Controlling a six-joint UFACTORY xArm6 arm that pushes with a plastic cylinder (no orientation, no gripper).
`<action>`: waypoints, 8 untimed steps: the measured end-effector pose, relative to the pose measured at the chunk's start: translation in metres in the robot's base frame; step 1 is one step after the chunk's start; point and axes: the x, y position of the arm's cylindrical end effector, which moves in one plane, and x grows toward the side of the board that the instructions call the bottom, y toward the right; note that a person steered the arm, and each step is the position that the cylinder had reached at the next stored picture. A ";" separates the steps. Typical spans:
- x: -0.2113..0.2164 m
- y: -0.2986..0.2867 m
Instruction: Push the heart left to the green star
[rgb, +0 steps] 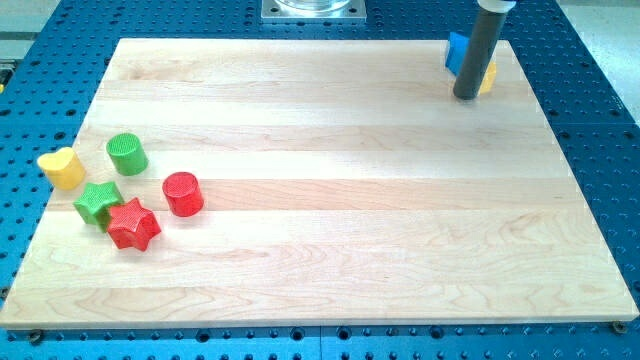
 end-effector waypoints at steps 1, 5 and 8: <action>0.051 -0.126; 0.030 -0.489; 0.140 -0.489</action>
